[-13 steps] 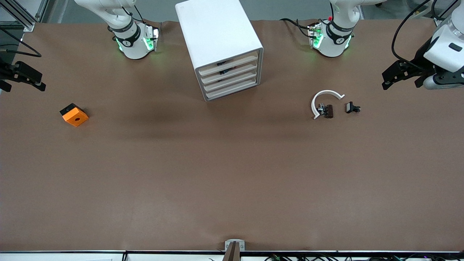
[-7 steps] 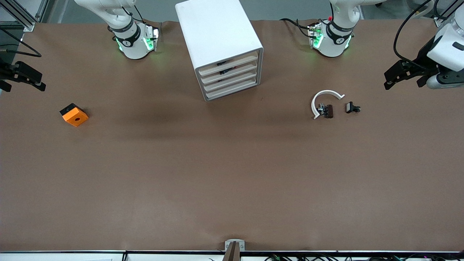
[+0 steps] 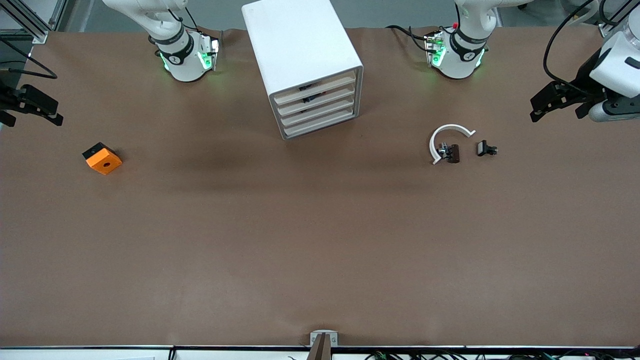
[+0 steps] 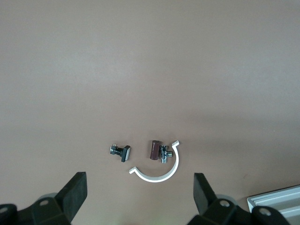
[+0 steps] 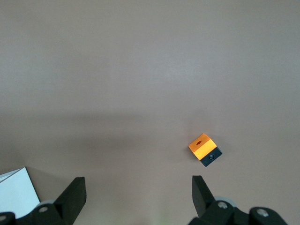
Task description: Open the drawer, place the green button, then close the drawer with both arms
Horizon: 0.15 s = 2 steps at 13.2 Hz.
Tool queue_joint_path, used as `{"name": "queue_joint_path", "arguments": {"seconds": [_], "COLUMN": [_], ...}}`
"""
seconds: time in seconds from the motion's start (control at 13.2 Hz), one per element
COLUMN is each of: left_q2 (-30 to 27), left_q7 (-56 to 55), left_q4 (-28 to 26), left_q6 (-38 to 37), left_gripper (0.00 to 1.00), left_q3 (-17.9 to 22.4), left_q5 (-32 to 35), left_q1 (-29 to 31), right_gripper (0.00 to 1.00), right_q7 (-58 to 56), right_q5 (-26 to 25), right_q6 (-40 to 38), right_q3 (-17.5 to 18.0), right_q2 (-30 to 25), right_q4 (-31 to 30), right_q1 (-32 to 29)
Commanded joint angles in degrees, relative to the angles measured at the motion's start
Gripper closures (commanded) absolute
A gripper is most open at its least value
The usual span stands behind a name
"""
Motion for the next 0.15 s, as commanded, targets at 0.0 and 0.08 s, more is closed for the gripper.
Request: {"name": "queue_joint_path", "arguments": {"seconds": [0.0,0.08], "left_q2": [-0.3,-0.3], "left_q7": [2.1,2.2], "left_q4": [1.0,1.0], "left_q6": [-1.4,-1.4], "left_gripper": [0.00,0.00], "left_q3": [-0.5,-0.5], "left_q5": [1.1,1.1], "left_q1": [1.2,1.2], "right_gripper": [0.00,0.00], "right_q7": [-0.4,-0.4], "right_q5": [-0.2,-0.2], "right_q6": [-0.2,-0.2], "right_q3": [0.1,0.1], "right_q2": [0.5,0.5], "right_q4": [1.1,1.1], "right_q1": [0.0,0.0]}}
